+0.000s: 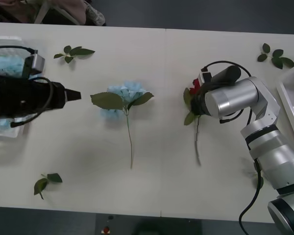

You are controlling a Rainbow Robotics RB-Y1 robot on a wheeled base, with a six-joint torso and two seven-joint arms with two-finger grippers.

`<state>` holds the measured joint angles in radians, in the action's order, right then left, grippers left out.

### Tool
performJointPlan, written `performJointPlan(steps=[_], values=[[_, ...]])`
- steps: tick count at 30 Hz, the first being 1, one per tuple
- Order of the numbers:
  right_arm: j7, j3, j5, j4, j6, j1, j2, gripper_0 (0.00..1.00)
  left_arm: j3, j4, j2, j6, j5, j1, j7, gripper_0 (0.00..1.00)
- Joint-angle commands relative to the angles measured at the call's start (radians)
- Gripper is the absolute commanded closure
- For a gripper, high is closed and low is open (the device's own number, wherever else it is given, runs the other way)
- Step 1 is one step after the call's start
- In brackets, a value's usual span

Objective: Put the red flowers into the right box and the blue flowers into the left box

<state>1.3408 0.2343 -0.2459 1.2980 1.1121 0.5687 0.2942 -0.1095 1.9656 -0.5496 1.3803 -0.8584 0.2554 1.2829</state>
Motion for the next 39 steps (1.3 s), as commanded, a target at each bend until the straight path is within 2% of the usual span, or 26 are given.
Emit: performJointPlan(steps=[1, 10, 16, 19, 25, 32, 39], values=[[-0.031, -0.027, -0.027, 0.132, 0.092, 0.022, 0.025, 1.00, 0.086, 0.027, 0.043, -0.058, 0.099, -0.005, -0.094, 0.00], [-0.012, -0.190, -0.165, 0.382, 0.400, 0.020, 0.138, 1.00, 0.258, -0.019, 0.145, -0.165, 0.263, 0.007, -0.264, 0.00], [0.017, -0.368, -0.242, 0.466, 0.577, 0.020, 0.218, 1.00, 0.332, -0.100, 0.208, -0.191, 0.343, 0.050, -0.286, 0.00], [0.103, -0.494, -0.246, 0.474, 0.640, 0.022, 0.244, 1.00, 0.376, -0.185, 0.223, -0.231, 0.355, 0.093, -0.289, 0.00], [0.270, -0.691, -0.231, 0.458, 0.712, 0.022, 0.272, 1.00, 0.447, -0.309, 0.240, -0.305, 0.371, 0.168, -0.287, 0.00], [0.403, -0.773, -0.217, 0.357, 0.721, 0.022, 0.338, 1.00, 0.507, -0.413, 0.240, -0.308, 0.394, 0.258, -0.284, 0.00], [0.555, -0.823, -0.193, 0.196, 0.626, 0.022, 0.415, 1.00, 0.597, -0.511, 0.223, -0.342, 0.406, 0.331, -0.286, 0.00]])
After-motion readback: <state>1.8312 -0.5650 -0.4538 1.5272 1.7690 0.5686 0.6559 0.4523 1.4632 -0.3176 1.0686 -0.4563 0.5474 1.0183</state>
